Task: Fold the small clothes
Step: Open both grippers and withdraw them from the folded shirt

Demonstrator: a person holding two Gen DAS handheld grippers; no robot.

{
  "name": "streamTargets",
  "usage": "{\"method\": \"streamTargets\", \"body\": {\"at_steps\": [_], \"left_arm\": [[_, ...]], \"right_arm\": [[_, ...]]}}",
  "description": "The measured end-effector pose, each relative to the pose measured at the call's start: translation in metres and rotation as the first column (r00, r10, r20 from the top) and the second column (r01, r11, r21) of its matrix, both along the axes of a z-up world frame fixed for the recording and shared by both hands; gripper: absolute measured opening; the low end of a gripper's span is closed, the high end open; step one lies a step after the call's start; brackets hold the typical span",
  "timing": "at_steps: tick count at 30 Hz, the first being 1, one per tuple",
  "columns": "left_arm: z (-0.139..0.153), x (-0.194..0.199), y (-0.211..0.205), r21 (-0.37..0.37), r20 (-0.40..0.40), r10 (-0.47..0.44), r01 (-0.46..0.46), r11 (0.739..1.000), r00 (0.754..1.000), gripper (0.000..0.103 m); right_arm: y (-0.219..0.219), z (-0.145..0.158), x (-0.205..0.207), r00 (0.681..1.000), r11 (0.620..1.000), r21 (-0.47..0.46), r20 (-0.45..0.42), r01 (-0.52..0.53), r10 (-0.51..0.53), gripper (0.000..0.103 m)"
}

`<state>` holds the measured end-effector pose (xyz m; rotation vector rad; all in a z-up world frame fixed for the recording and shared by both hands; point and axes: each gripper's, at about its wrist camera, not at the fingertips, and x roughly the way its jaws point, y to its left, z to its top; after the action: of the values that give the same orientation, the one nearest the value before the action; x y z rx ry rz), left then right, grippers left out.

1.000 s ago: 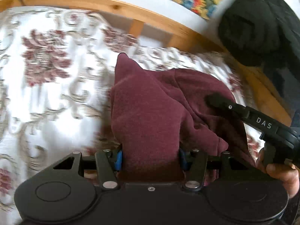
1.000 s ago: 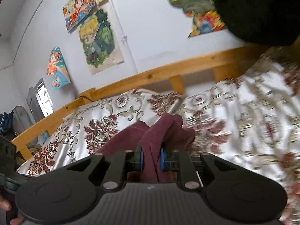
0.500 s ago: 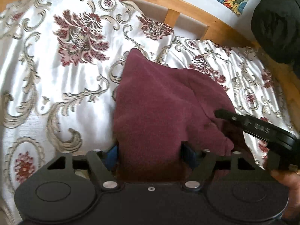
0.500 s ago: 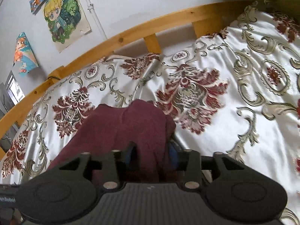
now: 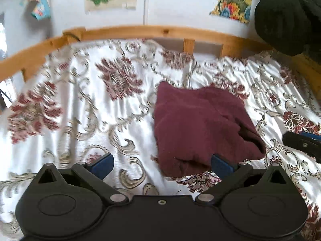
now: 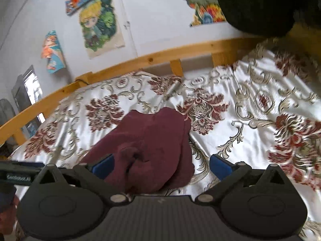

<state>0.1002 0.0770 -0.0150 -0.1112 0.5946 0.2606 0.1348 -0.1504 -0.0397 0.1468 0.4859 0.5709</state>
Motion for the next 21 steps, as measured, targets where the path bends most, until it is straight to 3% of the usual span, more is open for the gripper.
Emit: {"method": "streamTargets", "body": {"at_steps": [5, 9, 21], "left_arm": [[0.006, -0.045, -0.019, 0.116, 0.105, -0.039, 0.026, 0.993, 0.994, 0.102], [-0.002, -0.063, -0.03, 0.213, 0.11, -0.071, 0.046, 0.976, 0.991, 0.102], [-0.022, -0.067, -0.035, 0.202, 0.067, -0.102, 0.087, 0.976, 0.992, 0.102]], "right_arm": [[-0.013, 0.013, -0.053, 0.999, 1.0, 0.017, 0.034, 0.004, -0.004, 0.103], [-0.016, 0.012, -0.077, 0.998, 0.999, 0.006, 0.039, 0.045, -0.045, 0.103], [-0.014, -0.003, -0.072, 0.999, 0.999, -0.024, -0.002, 0.048, -0.048, 0.103]]}}
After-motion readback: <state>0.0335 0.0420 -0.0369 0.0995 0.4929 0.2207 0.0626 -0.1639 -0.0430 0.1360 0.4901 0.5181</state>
